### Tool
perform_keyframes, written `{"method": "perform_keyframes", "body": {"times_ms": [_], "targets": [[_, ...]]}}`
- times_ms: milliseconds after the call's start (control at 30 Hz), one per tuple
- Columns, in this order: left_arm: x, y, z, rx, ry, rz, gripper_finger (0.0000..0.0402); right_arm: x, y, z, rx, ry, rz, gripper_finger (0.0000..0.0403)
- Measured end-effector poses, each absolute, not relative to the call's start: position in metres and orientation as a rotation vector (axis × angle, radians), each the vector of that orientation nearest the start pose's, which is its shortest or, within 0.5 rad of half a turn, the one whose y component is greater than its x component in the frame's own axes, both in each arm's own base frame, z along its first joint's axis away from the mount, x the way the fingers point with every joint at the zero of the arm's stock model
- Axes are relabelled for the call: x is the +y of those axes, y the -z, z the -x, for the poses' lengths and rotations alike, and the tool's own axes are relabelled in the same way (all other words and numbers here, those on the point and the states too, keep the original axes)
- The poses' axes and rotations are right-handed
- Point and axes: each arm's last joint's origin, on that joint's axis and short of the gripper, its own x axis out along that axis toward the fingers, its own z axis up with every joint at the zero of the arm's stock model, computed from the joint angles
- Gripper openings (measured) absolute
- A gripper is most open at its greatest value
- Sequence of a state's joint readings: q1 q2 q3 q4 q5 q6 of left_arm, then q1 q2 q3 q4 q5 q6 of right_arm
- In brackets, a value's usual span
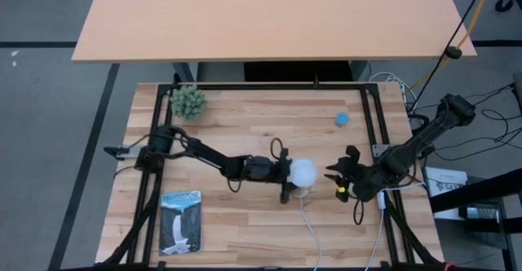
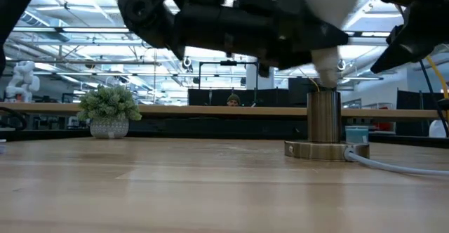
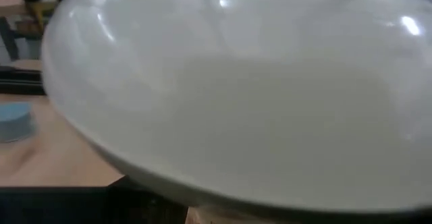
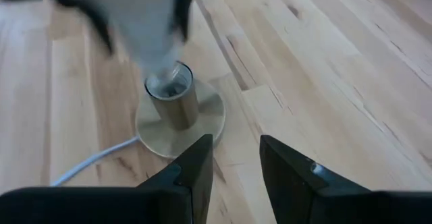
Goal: Screw lightbulb
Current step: Insert the lightbulb into the desk lamp
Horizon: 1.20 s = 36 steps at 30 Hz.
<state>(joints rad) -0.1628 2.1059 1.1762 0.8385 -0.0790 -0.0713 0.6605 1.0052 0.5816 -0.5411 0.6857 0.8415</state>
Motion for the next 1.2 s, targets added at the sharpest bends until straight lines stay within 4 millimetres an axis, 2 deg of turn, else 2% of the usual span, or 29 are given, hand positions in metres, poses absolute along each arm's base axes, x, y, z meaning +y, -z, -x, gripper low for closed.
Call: {"method": "perform_keyframes", "body": {"times_ms": [167, 500, 1033, 1200], "targets": [[-0.075, -0.163, -0.450, 0.074, 0.091, 0.048, 0.0195, 0.097, -0.202, -0.152, 0.687, 0.347, -0.241, 0.0116], [-0.073, -0.155, -0.449, 0.176, 0.074, 0.025, 0.0195, 0.101, -0.199, -0.157, 0.675, 0.344, -0.243, 0.0116], [-0.068, -0.152, -0.449, 0.209, 0.056, 0.017, 0.0195, 0.113, -0.181, -0.172, 0.702, 0.346, -0.193, 0.0116], [-0.065, -0.151, -0.449, 0.215, 0.048, 0.018, 0.0195, 0.113, -0.182, -0.174, 0.653, 0.368, -0.159, 0.0116]]}}
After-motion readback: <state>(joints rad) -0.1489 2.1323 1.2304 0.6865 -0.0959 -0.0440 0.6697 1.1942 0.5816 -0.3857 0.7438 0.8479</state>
